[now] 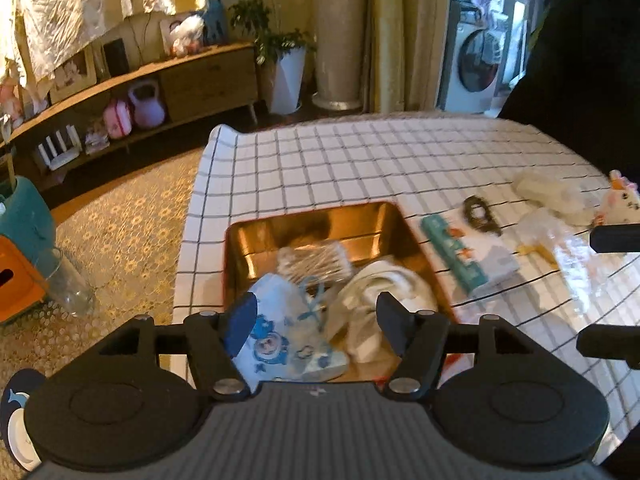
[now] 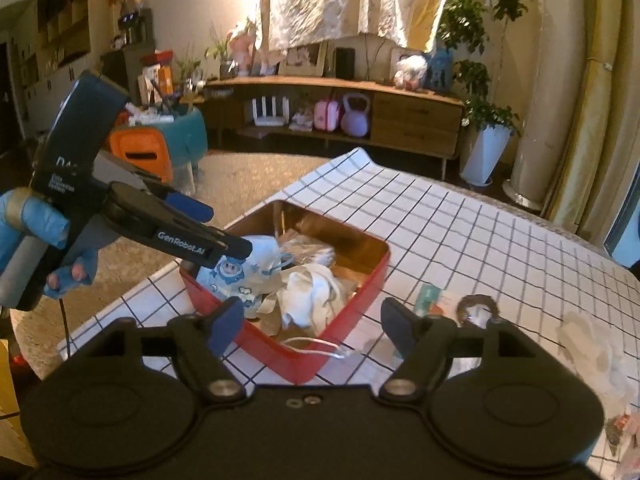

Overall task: Organize soft objects
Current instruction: 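Withdraw both tools from the tin and move toward the brown scrunchie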

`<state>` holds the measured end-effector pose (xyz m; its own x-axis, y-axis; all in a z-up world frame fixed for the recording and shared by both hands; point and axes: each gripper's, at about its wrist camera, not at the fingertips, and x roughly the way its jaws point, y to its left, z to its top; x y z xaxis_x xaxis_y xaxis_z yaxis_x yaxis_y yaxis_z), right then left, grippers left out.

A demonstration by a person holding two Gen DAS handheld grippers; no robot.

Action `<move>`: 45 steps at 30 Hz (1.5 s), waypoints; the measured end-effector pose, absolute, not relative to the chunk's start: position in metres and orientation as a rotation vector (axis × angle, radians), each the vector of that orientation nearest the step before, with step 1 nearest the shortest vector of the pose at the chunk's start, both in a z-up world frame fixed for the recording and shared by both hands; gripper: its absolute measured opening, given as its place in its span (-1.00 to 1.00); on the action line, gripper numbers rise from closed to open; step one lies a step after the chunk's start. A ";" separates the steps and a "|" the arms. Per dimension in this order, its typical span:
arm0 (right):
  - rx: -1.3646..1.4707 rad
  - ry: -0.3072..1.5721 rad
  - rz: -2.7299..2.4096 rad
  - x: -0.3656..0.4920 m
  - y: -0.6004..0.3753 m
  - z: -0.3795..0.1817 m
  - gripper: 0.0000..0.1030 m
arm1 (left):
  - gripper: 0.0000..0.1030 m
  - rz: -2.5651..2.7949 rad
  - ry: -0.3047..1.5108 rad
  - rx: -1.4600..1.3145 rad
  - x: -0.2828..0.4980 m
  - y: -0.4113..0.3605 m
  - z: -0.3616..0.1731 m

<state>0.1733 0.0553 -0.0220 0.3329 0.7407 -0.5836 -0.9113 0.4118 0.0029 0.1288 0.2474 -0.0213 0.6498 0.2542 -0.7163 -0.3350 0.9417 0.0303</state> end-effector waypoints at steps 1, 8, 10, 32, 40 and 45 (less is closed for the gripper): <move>-0.341 0.550 1.106 0.173 0.049 -0.019 0.54 | 0.28 0.327 0.788 -0.102 0.128 0.242 -0.018; -0.277 0.518 1.061 0.170 -0.004 -0.003 0.65 | 0.49 0.254 0.722 -0.085 0.122 0.198 0.004; -0.265 0.514 1.042 0.169 -0.019 -0.001 0.68 | 0.50 0.231 0.710 -0.084 0.124 0.185 0.007; -0.192 0.549 0.819 0.203 -0.145 -0.028 0.95 | 0.90 0.040 0.677 -0.108 0.203 0.084 -0.007; -0.186 0.589 0.800 0.227 -0.146 -0.056 0.96 | 0.93 0.090 0.688 -0.147 0.250 0.090 -0.024; -0.181 0.620 0.813 0.243 -0.134 -0.073 0.96 | 0.93 0.128 0.698 -0.153 0.276 0.100 -0.041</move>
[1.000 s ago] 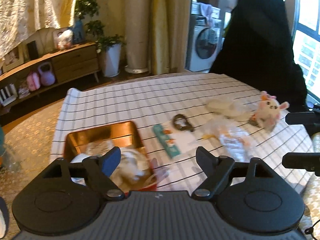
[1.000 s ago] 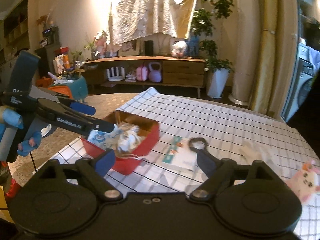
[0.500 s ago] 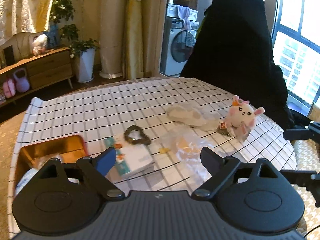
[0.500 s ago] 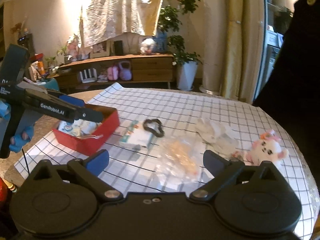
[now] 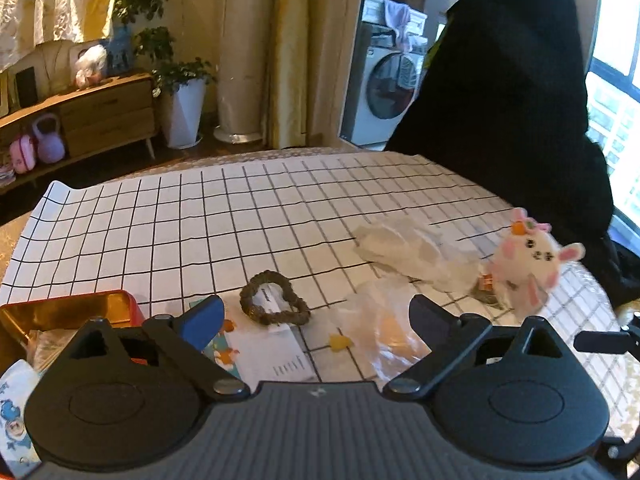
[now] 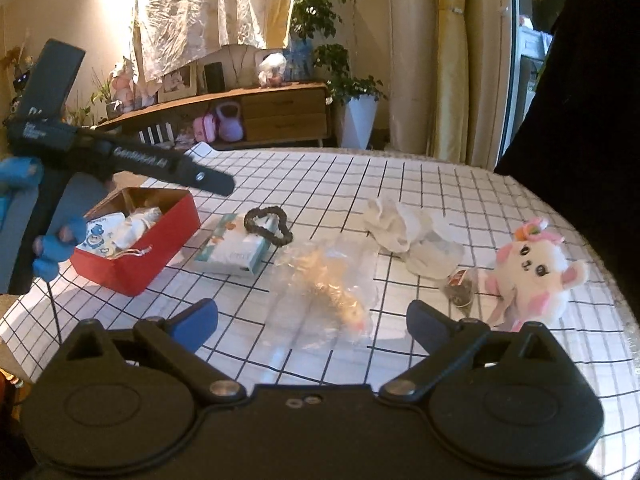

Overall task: Organize soft objects
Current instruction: 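Withdraw both tools from the tin and move toward the brown scrunchie, then close the left tool on the brown scrunchie while the right tool grasps the clear plastic bag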

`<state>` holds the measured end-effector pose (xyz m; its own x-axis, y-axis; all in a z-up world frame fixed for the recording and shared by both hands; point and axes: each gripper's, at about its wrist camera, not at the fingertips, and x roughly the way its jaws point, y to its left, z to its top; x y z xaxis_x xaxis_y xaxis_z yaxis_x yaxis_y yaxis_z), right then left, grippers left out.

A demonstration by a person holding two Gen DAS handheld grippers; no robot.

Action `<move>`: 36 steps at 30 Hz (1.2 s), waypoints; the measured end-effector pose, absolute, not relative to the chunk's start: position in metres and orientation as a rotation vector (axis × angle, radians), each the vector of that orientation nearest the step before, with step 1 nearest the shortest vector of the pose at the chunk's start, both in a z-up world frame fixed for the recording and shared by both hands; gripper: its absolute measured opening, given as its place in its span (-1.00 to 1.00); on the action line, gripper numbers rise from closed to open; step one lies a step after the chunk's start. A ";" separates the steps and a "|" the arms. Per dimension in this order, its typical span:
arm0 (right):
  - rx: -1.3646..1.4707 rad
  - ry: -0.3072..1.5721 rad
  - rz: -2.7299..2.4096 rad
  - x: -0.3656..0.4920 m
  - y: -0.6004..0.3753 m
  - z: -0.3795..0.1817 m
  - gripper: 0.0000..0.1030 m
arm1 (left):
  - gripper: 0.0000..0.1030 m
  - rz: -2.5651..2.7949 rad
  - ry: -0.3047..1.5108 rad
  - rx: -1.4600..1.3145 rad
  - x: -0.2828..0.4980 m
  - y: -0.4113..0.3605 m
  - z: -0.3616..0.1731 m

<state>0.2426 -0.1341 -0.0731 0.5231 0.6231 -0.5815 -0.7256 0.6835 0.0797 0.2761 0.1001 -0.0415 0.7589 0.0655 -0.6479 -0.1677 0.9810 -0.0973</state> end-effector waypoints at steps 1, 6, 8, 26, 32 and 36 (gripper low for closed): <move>-0.177 0.624 0.815 0.246 -0.132 -0.076 0.95 | 0.93 0.135 0.704 -0.148 0.281 0.102 -0.046; -0.172 0.655 0.823 0.265 -0.116 -0.091 0.96 | 0.93 0.153 0.744 -0.145 0.309 0.111 -0.063; -0.178 0.669 0.831 0.272 -0.108 -0.097 0.96 | 0.93 0.158 0.759 -0.151 0.320 0.115 -0.071; -0.327 0.673 0.799 0.304 -0.038 -0.139 0.66 | 0.93 0.227 0.828 -0.094 0.359 0.124 -0.125; -0.332 0.686 0.789 0.304 -0.037 -0.142 0.36 | 0.78 0.216 0.815 -0.088 0.359 0.124 -0.129; -0.316 0.679 0.777 0.304 -0.041 -0.140 0.03 | 0.32 0.222 0.811 -0.073 0.356 0.125 -0.129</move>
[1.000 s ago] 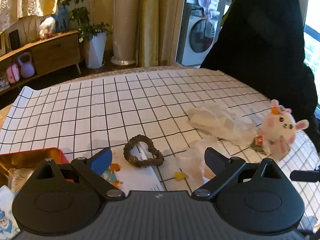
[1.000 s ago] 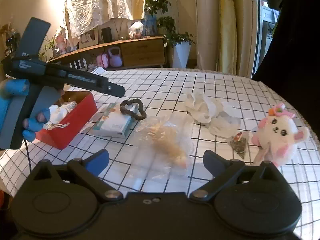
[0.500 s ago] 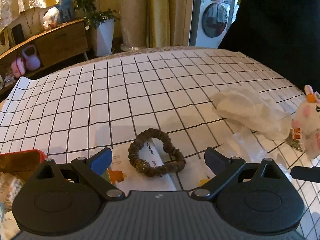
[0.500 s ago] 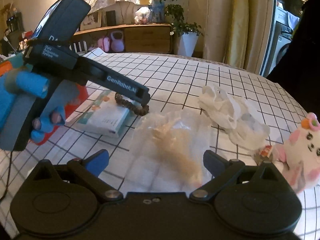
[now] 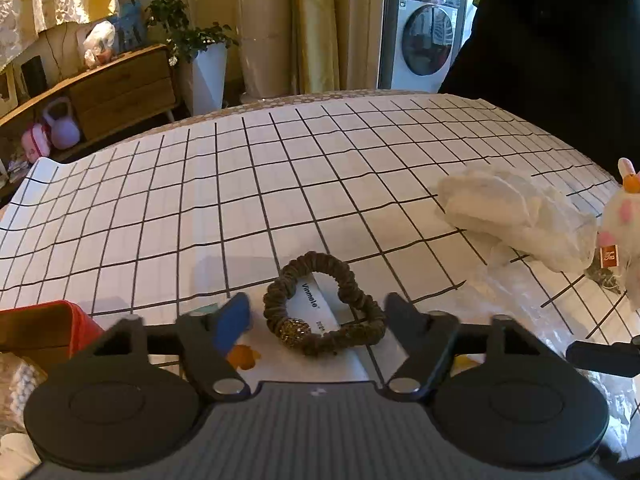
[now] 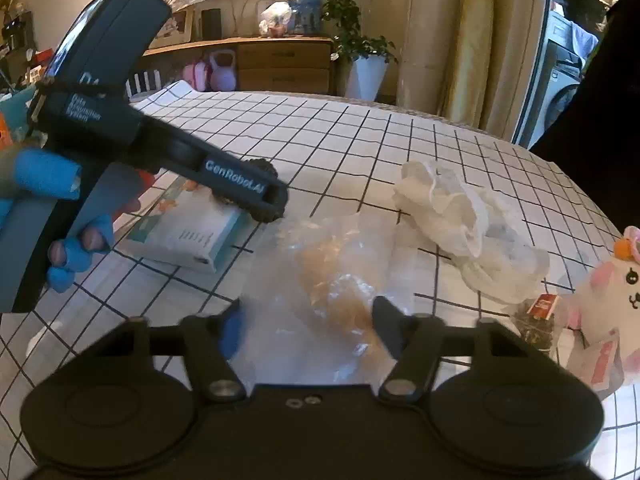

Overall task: Organize soft objects
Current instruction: 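Close the left tool on the brown scrunchie while the right tool grasps the clear plastic bag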

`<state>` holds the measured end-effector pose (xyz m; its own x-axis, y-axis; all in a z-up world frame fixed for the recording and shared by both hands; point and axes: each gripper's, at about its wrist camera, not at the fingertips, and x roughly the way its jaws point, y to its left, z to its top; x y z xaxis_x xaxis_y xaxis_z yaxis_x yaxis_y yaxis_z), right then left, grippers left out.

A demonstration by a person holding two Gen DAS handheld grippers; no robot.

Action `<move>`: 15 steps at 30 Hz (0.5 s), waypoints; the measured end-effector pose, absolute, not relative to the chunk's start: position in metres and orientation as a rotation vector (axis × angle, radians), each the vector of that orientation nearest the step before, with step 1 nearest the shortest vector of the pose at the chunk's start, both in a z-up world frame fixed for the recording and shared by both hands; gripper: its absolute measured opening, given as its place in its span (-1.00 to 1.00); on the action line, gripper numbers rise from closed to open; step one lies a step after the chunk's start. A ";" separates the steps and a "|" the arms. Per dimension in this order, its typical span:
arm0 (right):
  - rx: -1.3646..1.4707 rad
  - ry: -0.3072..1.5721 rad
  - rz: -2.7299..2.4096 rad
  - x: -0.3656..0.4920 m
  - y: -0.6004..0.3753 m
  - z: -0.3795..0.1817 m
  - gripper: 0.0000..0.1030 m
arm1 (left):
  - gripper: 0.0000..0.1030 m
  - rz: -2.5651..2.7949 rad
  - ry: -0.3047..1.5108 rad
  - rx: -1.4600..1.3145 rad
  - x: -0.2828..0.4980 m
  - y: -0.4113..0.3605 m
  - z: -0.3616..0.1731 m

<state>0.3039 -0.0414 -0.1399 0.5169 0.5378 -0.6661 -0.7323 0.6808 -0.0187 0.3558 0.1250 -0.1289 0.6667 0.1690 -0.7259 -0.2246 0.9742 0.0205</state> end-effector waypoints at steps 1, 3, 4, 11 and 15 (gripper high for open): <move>-0.308 0.678 0.778 0.304 -0.043 -0.139 0.00 | 0.26 0.221 0.810 -0.071 0.355 0.126 -0.129; -0.294 0.676 0.778 0.304 -0.046 -0.136 -0.15 | -0.09 0.220 0.803 -0.071 0.353 0.127 -0.127; -0.286 0.674 0.778 0.304 -0.048 -0.135 -0.17 | -0.18 0.221 0.802 -0.070 0.352 0.127 -0.127; -0.229 0.671 0.761 0.309 -0.063 -0.127 -0.53 | -0.70 0.226 0.788 -0.064 0.349 0.133 -0.123; -0.209 0.670 0.745 0.312 -0.071 -0.124 -0.93 | -0.81 0.243 0.777 -0.047 0.348 0.130 -0.120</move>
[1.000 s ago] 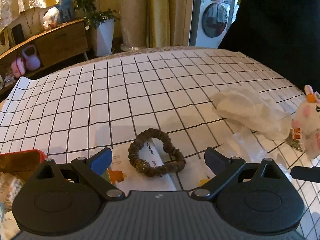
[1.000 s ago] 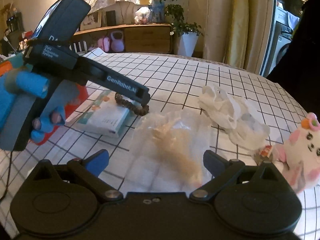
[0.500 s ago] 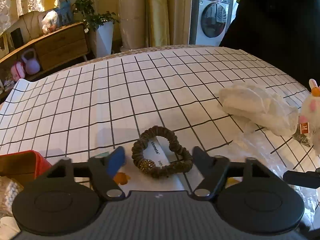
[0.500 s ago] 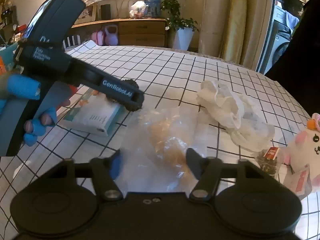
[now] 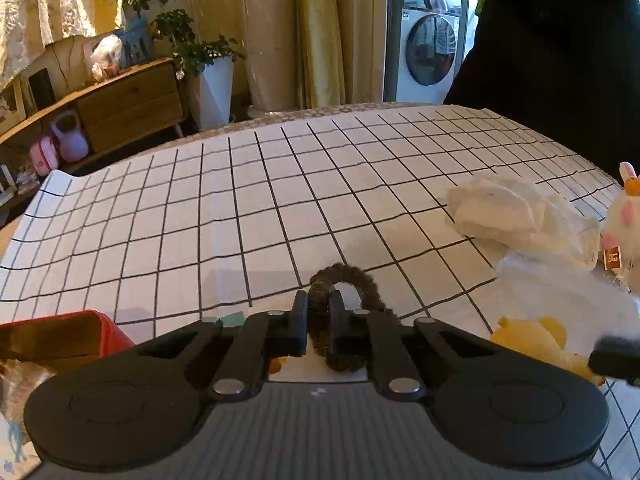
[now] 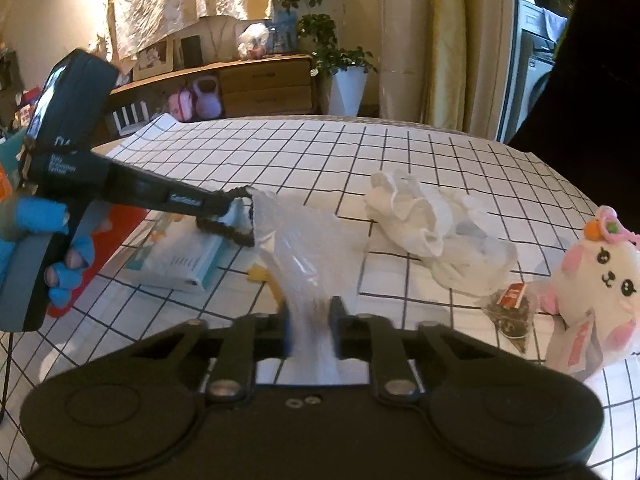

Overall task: Organize soft objects
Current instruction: 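Close the left tool on the brown scrunchie while the right tool grasps the clear plastic bag, then carry the scrunchie to the tin with the left tool while the right tool carries the plastic bag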

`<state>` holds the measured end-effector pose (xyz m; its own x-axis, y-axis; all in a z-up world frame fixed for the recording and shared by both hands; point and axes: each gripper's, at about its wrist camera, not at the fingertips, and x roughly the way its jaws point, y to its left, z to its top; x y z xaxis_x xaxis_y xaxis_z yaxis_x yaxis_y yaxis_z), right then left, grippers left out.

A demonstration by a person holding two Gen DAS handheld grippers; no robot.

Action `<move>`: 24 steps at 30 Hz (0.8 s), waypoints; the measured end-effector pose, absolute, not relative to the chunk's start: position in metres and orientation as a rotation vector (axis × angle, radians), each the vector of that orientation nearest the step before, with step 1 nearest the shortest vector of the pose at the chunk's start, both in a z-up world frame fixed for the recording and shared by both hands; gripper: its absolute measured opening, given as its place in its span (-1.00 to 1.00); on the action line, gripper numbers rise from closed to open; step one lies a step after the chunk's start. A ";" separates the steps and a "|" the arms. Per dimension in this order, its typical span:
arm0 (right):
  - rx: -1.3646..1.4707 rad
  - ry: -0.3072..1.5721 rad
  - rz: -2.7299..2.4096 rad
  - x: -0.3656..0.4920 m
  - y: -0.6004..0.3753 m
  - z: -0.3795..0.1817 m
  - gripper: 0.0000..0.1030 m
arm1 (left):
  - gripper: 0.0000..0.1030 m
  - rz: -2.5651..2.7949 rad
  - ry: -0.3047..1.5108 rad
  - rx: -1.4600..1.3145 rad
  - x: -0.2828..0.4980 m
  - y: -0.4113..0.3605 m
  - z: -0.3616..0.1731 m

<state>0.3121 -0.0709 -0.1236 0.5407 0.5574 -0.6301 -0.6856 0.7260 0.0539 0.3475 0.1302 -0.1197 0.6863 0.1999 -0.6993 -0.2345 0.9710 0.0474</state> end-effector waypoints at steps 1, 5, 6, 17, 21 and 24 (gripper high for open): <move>-0.207 0.667 0.738 0.313 -0.072 -0.123 -0.94 | -0.82 0.248 0.778 -0.047 0.347 0.130 -0.118; -0.185 0.663 0.717 0.314 -0.080 -0.119 -0.99 | -0.83 0.236 0.768 -0.052 0.343 0.128 -0.109; -0.174 0.664 0.715 0.314 -0.082 -0.117 -0.99 | -0.83 0.229 0.765 -0.057 0.342 0.128 -0.106; -0.125 0.650 0.744 0.290 -0.097 -0.080 -0.99 | -0.83 0.193 0.749 -0.066 0.314 0.122 -0.067; -0.141 0.627 0.767 0.273 -0.098 -0.062 -0.99 | -0.83 0.186 0.738 -0.058 0.299 0.120 -0.051; -0.168 0.611 0.774 0.262 -0.095 -0.049 -0.99 | -0.83 0.183 0.728 -0.044 0.285 0.120 -0.037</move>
